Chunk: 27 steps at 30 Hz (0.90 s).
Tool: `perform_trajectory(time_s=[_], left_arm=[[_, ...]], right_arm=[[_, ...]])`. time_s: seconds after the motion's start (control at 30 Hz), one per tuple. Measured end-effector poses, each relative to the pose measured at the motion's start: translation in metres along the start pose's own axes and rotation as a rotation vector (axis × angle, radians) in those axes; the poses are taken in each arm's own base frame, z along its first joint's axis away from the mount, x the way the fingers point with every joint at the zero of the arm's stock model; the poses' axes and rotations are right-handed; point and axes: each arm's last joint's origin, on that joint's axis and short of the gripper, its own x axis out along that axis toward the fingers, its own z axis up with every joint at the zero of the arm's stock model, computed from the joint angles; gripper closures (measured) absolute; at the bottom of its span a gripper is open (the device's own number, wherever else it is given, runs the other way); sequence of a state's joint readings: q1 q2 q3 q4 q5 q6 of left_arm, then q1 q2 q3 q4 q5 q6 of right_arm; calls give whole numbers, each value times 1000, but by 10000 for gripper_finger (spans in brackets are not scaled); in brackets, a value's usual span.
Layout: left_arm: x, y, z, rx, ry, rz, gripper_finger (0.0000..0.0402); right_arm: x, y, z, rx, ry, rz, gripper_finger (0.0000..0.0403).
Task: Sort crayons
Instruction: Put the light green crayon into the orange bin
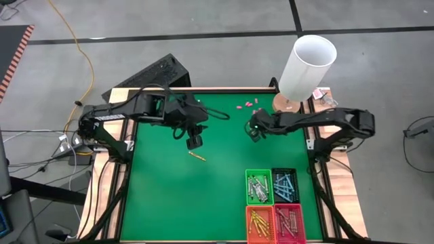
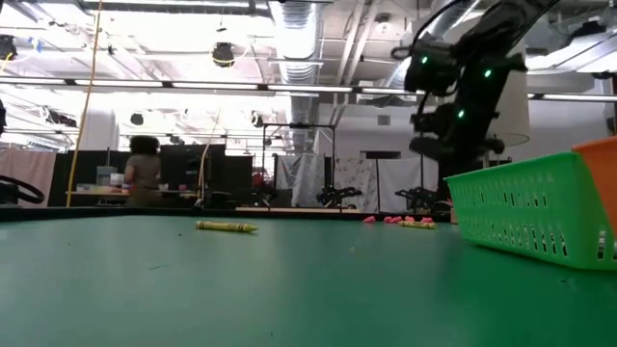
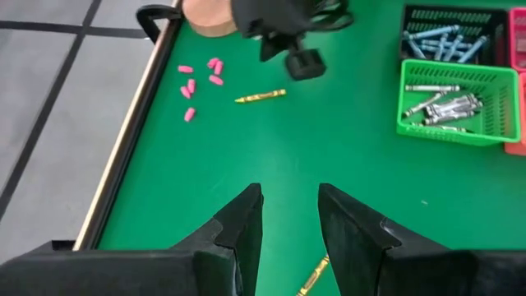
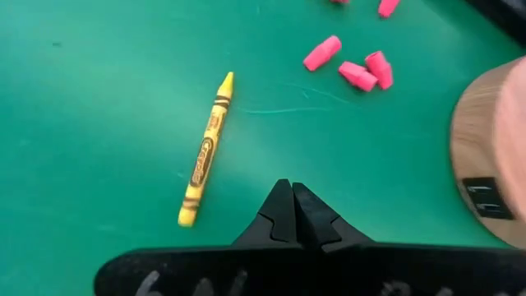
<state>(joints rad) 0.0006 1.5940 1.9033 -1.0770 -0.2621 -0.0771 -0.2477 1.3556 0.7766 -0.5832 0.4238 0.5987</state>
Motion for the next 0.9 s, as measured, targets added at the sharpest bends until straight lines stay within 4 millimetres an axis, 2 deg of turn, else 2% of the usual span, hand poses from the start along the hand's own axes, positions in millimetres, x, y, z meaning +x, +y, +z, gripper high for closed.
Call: perform_trajectory(time_s=[0.37,0.5,0.7,0.9], left_arm=[[-10,-19,-9,0,-32,-35,292],[-13,-27,-12,15,-50,-19,292],[-7,-36,-21,32,-10,-12,292],[-2,-42,-29,48,24,2,292]], right_arm=[[50,18,-4,-7,78,-20,403],[58,28,-3,-35,94,-34,403],[56,55,10,-89,65,5,403],[40,83,21,-142,56,136,403]])
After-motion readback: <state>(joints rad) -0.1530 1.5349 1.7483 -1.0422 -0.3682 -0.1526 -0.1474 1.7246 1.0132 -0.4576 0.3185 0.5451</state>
